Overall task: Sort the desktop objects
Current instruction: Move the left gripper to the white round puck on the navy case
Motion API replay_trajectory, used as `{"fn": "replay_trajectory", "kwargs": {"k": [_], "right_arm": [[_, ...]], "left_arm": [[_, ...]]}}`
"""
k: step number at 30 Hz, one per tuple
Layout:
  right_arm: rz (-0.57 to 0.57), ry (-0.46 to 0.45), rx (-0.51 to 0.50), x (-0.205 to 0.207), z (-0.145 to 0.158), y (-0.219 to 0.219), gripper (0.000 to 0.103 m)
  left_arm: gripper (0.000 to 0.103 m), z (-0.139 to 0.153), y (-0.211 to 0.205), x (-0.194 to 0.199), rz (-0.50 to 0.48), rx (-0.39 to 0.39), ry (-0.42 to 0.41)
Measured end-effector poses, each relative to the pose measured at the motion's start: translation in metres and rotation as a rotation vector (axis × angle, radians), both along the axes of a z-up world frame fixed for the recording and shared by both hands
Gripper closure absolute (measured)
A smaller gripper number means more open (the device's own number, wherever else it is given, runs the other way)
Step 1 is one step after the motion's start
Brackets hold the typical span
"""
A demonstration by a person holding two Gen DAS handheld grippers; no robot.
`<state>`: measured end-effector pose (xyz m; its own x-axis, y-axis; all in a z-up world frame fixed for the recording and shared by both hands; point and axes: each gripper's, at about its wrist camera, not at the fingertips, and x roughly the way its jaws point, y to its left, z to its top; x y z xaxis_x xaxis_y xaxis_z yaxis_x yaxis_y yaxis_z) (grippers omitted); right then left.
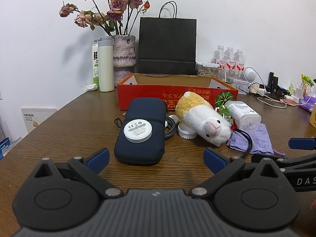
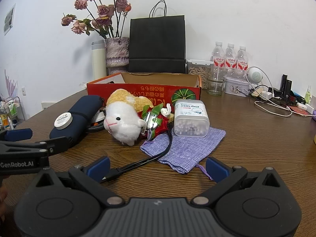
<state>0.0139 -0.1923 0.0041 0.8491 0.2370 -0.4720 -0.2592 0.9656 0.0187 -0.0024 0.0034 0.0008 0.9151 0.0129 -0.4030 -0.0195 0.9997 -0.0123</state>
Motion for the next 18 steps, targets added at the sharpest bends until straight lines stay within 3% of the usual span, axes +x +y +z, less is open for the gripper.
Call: {"fn": "replay_trajectory", "kwargs": {"k": [18], "right_arm": [[0.01,-0.007,0.002,-0.0001,0.0014,0.0003,0.0]], "left_arm": [[0.0,0.001,0.0005,0.0011,-0.007,0.003,0.002]]}}
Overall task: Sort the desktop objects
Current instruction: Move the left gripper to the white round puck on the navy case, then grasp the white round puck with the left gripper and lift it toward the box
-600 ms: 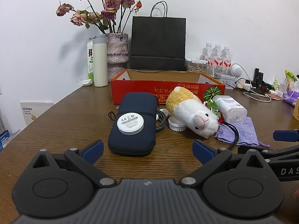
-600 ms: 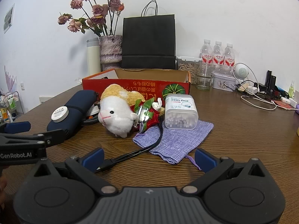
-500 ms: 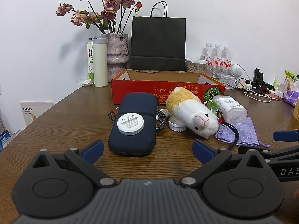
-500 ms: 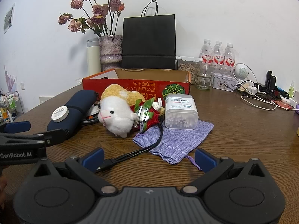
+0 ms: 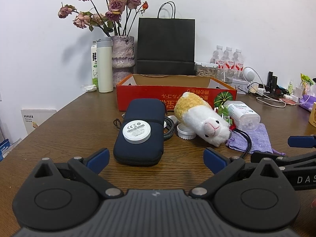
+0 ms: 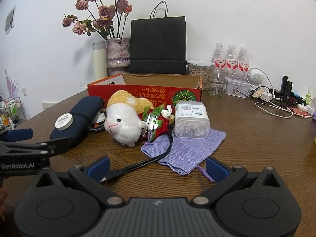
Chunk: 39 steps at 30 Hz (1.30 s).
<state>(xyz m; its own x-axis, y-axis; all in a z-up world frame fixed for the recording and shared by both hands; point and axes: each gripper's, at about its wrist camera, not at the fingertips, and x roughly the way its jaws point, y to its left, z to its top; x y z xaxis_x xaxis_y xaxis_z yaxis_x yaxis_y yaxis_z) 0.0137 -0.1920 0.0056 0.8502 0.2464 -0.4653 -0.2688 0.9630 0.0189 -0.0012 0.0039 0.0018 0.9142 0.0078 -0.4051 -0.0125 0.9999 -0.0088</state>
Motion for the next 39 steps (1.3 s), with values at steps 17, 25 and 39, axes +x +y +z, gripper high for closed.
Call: {"fn": "replay_trajectory", "kwargs": {"k": [17,25,39], "right_arm": [[0.046,0.03,-0.028,0.051,0.013,0.001,0.025],[0.049,0.099,-0.033,0.076,0.002,0.0,0.049],[0.091,0.115,0.016,0.077,-0.003,-0.004,0.097]], "left_arm": [[0.023,0.02,0.012,0.05,-0.004,0.023,0.034],[0.041,0.008,0.017,0.068,0.018,0.032,0.093],[0.063,0.009,0.021,0.066,-0.003,-0.001,0.068]]}}
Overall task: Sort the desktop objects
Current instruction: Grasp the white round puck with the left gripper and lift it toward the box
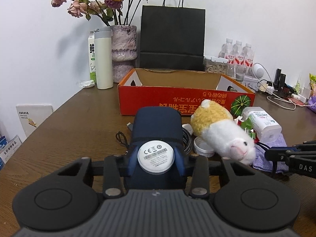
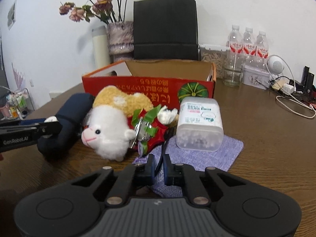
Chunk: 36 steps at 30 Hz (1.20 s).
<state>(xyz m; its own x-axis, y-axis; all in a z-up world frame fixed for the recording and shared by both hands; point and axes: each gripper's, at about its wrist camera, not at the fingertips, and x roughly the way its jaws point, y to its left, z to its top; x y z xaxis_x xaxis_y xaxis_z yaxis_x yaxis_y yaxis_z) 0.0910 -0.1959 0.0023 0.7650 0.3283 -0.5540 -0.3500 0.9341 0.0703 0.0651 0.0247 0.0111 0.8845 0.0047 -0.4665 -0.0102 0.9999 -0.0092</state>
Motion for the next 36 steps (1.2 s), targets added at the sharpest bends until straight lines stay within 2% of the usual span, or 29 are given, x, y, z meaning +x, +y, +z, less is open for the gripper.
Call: {"fn": "replay_trajectory", "kwargs": {"k": [4,9,23,30,36], "right_arm": [[-0.002,-0.027,0.02,-0.004,0.006,-0.004,0.1],[-0.008,-0.062,0.04,-0.008,0.014,-0.009,0.101],[-0.014,-0.164,0.063,-0.026,0.043,-0.016,0.102],[-0.011,-0.239,0.076,-0.023,0.068,-0.017,0.102],[-0.006,-0.316,0.11,-0.005,0.097,-0.013,0.102]], "left_arm": [[0.063,0.003,-0.001,-0.003,-0.006,-0.001,-0.012],[0.063,0.013,-0.003,-0.011,-0.007,0.013,-0.064],[0.063,0.033,-0.006,-0.025,-0.029,0.008,-0.116],[0.063,0.056,-0.009,-0.025,-0.053,-0.006,-0.174],[0.063,0.082,-0.012,-0.009,-0.08,-0.025,-0.225]]}}
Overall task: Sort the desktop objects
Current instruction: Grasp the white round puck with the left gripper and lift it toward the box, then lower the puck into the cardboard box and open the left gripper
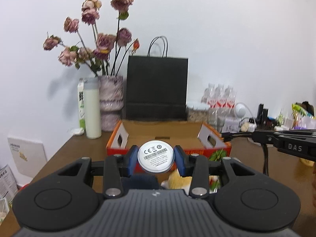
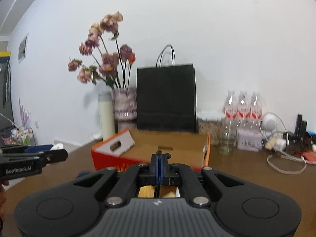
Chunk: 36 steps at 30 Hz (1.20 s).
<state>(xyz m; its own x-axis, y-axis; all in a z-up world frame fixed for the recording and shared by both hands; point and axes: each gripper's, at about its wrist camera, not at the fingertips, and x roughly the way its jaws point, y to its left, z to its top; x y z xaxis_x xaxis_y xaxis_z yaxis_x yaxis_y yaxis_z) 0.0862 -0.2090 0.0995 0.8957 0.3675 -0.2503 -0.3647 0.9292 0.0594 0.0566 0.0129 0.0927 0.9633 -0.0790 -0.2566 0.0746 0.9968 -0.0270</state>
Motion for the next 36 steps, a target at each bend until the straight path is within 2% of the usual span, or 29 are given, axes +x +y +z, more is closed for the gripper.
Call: {"fn": "replay_trajectory", "kwargs": {"k": [9,16,23,28,36], "right_arm": [[0.018,-0.046,0.062,0.062,0.029,0.013,0.102],[0.016,-0.016,0.064,0.141,0.04,0.033,0.102],[0.005,0.093,0.061,0.229,0.021,0.048,0.102],[0.01,0.213,0.025,0.281,-0.008,0.058,0.102],[0.018,0.355,-0.024,0.311,-0.042,0.066,0.101]], "left_arm": [[0.063,0.033,-0.006,0.055,-0.021,-0.035,-0.057],[0.063,0.04,-0.003,0.137,-0.014,-0.048,-0.013],[0.063,0.02,0.001,0.235,-0.001,-0.006,0.101],[0.063,-0.01,0.004,0.293,0.021,0.049,0.223],[0.063,-0.048,0.017,0.323,0.02,0.038,0.4]]}}
